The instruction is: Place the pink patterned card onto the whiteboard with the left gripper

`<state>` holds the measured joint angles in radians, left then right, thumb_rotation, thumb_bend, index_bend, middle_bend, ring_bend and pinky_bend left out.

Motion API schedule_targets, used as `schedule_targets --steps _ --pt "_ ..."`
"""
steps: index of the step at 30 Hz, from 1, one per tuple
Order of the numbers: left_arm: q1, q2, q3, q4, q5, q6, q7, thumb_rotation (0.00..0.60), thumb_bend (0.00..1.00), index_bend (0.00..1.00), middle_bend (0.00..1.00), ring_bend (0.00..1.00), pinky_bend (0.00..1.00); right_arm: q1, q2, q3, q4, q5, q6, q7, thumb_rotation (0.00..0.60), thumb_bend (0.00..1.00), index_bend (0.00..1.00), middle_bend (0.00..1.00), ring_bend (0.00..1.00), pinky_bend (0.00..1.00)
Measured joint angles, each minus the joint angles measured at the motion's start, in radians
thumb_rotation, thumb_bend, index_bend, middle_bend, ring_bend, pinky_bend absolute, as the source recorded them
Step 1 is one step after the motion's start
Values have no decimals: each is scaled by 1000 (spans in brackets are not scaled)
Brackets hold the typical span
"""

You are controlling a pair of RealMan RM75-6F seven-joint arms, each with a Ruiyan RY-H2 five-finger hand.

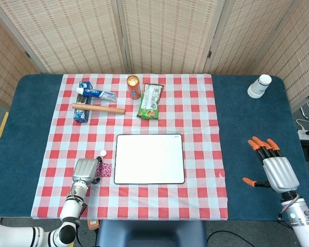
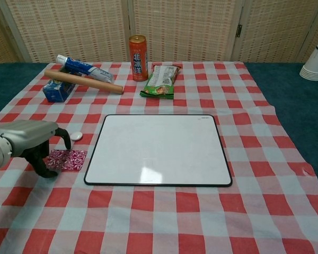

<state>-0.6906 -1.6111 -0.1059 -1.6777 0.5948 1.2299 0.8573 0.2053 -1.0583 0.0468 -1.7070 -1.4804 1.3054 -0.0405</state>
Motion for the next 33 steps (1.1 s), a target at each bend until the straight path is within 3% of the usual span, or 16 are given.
schedule_targets --steps 22,33 --pt "-10 -2 -13 13 -14 -5 -7 600 255 444 1000 1000 1000 -1 1 1 3 -1 7 10 456 0 0 0 0 0" --pt "-5 67 -29 -90 24 36 -19 600 255 435 1000 1000 1000 -2 3 -1 1 -6 10 11 456 0 0 0 0 0"
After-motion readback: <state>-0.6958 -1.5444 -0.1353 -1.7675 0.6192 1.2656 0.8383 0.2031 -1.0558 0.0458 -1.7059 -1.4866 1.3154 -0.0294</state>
